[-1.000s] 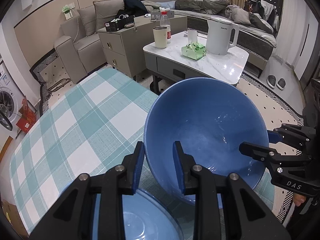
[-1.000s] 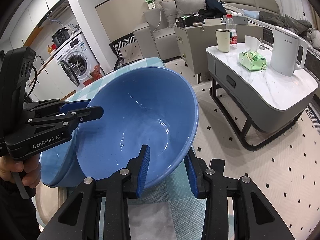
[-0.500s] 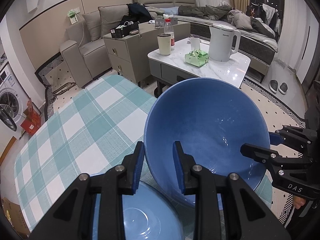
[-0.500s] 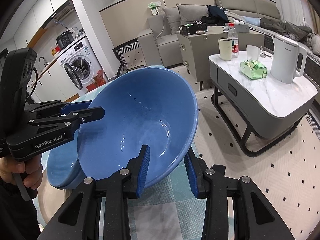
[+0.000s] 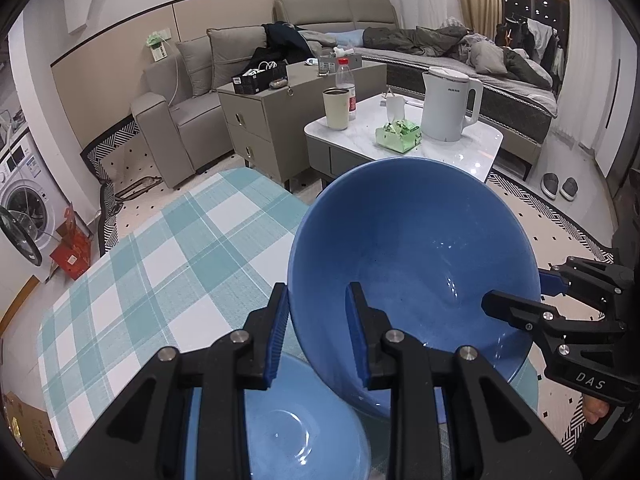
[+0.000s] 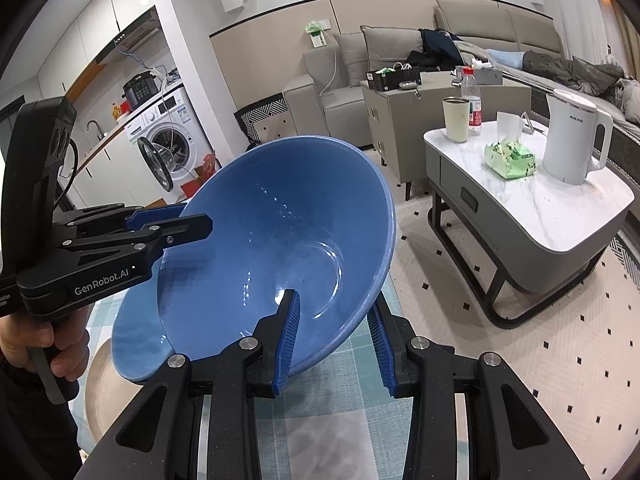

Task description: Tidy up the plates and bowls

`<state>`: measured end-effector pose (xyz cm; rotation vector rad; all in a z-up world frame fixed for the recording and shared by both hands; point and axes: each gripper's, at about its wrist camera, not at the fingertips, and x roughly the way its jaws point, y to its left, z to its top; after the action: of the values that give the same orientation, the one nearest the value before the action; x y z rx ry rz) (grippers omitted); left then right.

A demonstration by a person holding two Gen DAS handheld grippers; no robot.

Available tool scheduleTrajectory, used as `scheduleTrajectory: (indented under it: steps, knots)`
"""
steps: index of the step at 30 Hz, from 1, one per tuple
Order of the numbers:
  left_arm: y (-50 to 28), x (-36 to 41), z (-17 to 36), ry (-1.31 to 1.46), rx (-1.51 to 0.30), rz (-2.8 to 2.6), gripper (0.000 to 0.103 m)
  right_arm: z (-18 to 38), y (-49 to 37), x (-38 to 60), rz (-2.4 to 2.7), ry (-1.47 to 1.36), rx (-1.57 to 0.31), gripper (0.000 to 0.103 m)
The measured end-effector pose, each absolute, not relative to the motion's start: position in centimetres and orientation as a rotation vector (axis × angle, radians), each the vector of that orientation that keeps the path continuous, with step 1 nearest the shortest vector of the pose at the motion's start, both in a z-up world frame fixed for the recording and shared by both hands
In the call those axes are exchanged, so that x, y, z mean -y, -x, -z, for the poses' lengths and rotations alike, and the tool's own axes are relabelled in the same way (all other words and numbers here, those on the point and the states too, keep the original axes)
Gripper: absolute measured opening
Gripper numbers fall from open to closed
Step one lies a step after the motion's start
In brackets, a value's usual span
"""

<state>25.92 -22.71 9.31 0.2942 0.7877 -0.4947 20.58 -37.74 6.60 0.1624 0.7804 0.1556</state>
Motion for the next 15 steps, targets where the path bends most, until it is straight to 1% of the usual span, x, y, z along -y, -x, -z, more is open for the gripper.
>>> scheduleTrajectory:
  steps: [15]
  knots:
    - [-24.4, 20.5, -11.1, -0.278, -0.738, 0.458, 0.027, -8.3, -19.6, 35.8, -0.189, -0.129, -0.728, 0.036]
